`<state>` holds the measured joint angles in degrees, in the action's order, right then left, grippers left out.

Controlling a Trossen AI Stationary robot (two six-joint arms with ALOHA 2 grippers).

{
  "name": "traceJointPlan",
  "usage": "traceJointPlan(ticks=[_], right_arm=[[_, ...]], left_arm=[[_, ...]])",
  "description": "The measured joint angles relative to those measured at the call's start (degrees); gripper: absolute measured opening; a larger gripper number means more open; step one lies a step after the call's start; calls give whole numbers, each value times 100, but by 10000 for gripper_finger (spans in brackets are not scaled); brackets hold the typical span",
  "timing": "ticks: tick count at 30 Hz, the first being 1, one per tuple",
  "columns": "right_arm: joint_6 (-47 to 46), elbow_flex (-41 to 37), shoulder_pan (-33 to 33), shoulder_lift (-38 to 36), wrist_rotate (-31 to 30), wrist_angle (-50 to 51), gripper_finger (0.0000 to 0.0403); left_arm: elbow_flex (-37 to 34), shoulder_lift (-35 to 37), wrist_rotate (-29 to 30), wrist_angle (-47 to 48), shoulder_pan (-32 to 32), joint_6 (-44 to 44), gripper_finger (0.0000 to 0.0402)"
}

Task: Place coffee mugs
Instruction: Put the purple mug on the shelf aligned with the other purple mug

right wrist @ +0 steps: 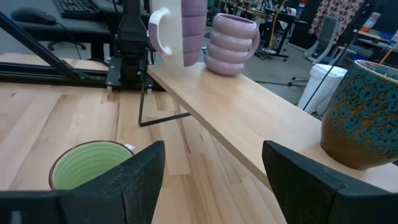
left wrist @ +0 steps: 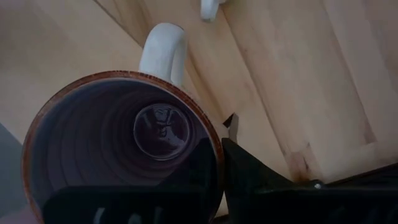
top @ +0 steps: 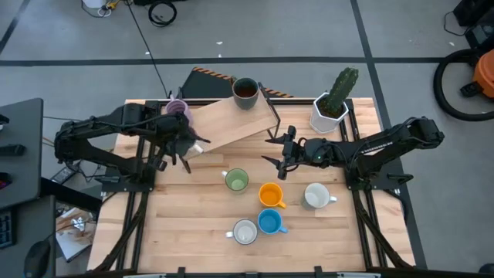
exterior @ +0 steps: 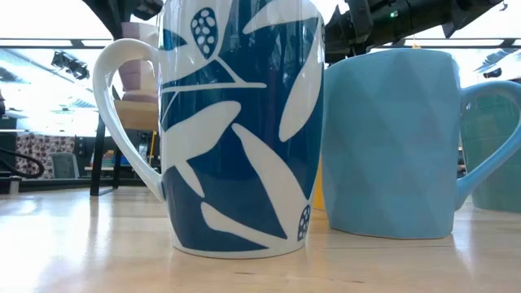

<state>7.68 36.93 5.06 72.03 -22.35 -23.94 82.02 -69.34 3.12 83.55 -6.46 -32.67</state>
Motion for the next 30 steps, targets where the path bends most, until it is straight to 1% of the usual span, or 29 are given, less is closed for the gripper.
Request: traceJointPlan(ticks=[6, 10, 15, 21, 24, 30], right_arm=[[-2, 0, 0, 0, 23, -46, 275], [-2, 0, 0, 0, 214, -77, 275], [-4, 0, 0, -2, 256, -94, 275], [-4, 0, 0, -2, 256, -92, 275], [-7, 0, 0, -2, 256, -93, 275], [-4, 0, 0, -2, 256, -92, 275]], left_arm=[[0, -2, -153, -101, -142, -150, 25], [-2, -3, -169, -53, -190, -102, 27], [-9, -263, -211, -57, -183, 112, 27], [-7, -505, -105, -40, -203, 109, 28], [-7, -505, -101, -38, -259, 102, 28], [-7, -505, -81, -31, -312, 355, 34]])
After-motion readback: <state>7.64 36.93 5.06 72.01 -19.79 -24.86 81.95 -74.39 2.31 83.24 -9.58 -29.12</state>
